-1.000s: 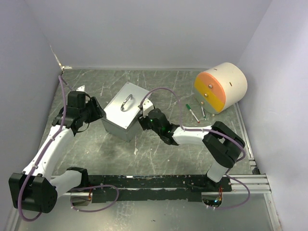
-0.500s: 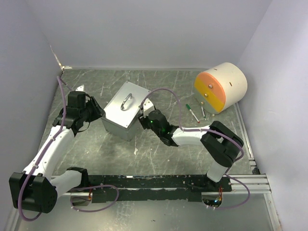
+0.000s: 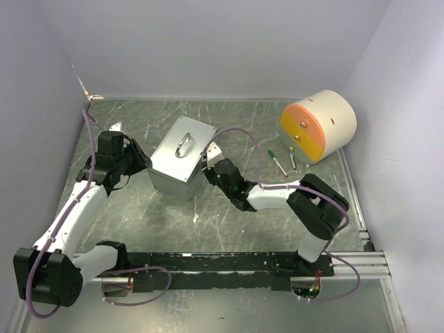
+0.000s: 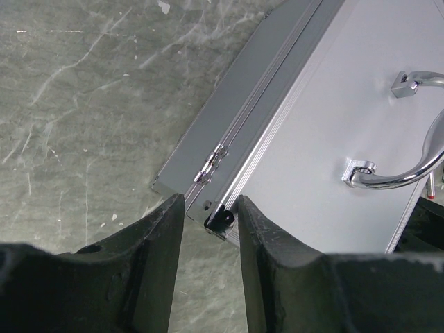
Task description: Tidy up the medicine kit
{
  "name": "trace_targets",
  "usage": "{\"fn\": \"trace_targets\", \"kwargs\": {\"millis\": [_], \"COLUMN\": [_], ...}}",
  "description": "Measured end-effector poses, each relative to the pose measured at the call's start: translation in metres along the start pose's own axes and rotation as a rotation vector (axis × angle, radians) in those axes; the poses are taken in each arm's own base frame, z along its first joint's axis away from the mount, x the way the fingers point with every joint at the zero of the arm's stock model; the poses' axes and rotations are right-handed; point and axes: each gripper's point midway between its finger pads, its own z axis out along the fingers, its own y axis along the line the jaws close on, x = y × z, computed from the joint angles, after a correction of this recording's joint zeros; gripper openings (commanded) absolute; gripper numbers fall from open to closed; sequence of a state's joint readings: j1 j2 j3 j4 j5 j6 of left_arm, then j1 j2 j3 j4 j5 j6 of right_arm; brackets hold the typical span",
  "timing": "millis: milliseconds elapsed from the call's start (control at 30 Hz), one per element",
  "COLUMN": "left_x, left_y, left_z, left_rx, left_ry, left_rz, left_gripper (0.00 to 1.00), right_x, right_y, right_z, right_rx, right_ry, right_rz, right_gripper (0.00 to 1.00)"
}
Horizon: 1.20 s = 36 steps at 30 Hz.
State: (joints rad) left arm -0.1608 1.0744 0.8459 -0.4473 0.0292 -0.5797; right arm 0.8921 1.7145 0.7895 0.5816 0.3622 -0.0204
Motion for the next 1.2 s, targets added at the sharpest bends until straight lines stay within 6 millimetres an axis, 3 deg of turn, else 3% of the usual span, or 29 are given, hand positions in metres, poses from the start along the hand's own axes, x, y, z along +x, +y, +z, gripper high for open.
{"fn": "trace_targets", "kwargs": {"millis": [333,600,900,1200], "left_x": [0.000,0.000,0.000,-0.001], "left_y": [0.000,0.000,-0.001,-0.002], "left_z": [0.000,0.000,0.001,0.002], "left_rx": [0.001,0.001,0.004,0.008], "left_ry": [-0.001,-0.001,-0.001,-0.001], "left_rz": [0.000,0.000,0.005,0.007], "left_gripper": [0.46,0.46,0.47,0.45], "right_x": [0.017,0.002,-0.001,0.001], "right_y": [-0.012,-0.021,-0.004,0.008], "right_z": [-0.006,-0.009,-0.008,0.002], "right_rx": [0.058,0.088,-0.012,-0.064], "right_ry": [0.029,-0.009,-0.022,-0.022], "right_rz": [-0.012,0.008,0.015,0.015], "right_gripper": [0.32,0.33,0.46,0.41]}}
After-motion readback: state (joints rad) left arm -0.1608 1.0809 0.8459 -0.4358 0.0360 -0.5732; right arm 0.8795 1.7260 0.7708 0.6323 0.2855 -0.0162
